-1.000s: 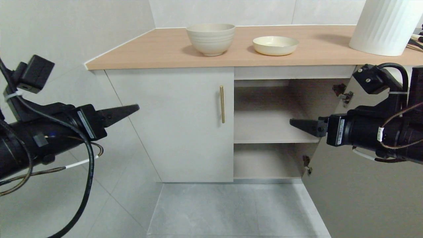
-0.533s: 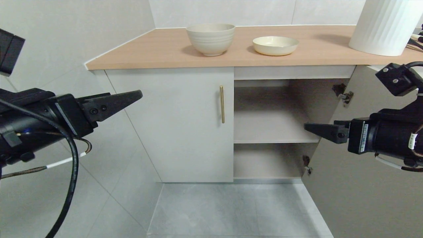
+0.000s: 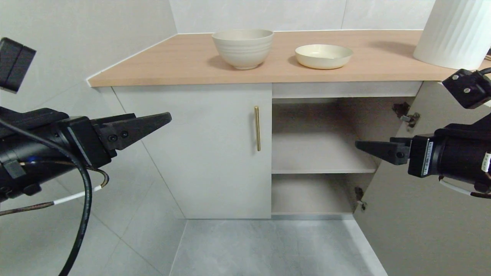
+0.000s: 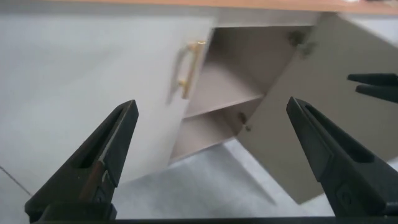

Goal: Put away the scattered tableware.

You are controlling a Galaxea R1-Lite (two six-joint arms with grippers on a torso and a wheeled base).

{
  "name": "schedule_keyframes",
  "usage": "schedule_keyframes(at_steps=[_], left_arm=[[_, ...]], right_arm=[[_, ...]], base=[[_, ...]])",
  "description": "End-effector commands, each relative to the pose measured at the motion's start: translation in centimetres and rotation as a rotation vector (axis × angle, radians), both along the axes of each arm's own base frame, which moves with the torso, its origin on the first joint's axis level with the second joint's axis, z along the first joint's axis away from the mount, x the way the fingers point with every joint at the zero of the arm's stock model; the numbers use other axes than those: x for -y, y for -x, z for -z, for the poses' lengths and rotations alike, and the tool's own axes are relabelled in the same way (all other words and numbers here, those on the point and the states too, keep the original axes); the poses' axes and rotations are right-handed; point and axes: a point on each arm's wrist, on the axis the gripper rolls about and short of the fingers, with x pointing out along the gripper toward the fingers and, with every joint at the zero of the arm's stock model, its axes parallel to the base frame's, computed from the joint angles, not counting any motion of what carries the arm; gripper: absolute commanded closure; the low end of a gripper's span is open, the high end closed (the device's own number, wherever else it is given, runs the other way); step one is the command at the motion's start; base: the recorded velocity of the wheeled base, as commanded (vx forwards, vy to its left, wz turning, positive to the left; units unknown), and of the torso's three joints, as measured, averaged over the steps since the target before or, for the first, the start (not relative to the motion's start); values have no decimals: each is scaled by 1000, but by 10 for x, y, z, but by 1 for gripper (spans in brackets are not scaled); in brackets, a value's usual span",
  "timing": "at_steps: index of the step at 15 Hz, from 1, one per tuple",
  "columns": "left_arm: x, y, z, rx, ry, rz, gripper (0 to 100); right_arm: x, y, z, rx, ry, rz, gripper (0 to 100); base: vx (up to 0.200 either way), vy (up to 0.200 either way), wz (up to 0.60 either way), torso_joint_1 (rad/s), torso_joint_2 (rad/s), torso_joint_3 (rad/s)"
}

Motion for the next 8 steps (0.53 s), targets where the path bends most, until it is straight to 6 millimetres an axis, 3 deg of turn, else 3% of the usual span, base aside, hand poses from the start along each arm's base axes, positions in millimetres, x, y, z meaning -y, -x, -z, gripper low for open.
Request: schedule_keyframes(at_steps=[1, 8], left_arm=[[2, -1, 1, -4, -1, 7, 0], [3, -2, 3, -12, -4, 13, 0]], right_arm=[[0, 1, -1, 4, -3, -4, 0], [2, 7, -4, 20, -12, -8, 0]], base=[[200, 0, 0, 12, 2, 2], [200, 0, 0, 2, 1, 1]])
